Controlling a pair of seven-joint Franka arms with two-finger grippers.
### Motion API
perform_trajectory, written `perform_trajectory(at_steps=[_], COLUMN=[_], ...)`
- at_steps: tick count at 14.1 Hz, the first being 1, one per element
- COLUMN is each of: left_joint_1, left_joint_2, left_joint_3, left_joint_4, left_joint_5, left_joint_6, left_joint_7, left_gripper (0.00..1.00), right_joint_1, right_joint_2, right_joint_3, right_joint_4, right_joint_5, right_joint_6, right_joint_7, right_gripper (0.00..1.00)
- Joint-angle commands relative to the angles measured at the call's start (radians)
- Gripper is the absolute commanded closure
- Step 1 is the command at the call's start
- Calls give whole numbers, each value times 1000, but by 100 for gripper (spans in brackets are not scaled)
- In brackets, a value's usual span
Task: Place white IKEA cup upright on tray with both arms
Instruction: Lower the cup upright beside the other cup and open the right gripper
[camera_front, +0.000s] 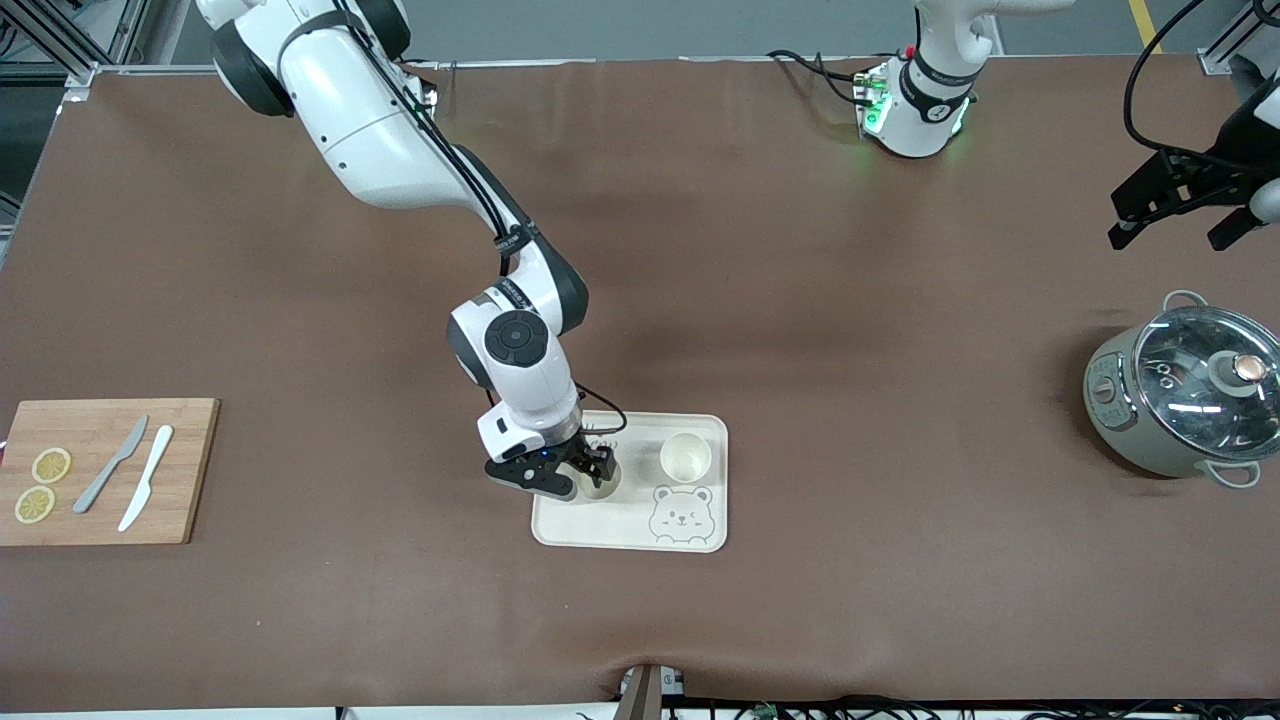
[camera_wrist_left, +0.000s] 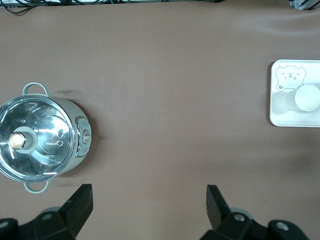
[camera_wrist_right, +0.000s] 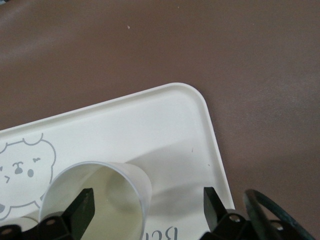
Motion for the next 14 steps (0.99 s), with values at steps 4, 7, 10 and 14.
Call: perform_trajectory(at_steps=[4, 7, 10, 14], left_joint_1=[23, 25, 25, 25], left_joint_2=[53, 59, 65, 67], left_joint_3=[-3, 0, 0, 0], left_joint_4=[70, 71, 71, 70], left_joint_5=[-22, -25, -25, -25], left_joint_6=[-25, -25, -25, -25], left_joint_7=[28, 68, 65, 63], left_gripper=[0, 0, 0, 0], right_joint_1=[0, 0, -12, -79], right_joint_2=[-51, -112, -181, -279], right_joint_3=[3, 9, 26, 26], right_joint_4=[10, 9, 9, 9], right_joint_5=[-26, -15, -3, 94], right_joint_6=[-97, -201, -308, -458], right_joint_7=[11, -13, -39, -211], right_gripper=[0, 0, 0, 0])
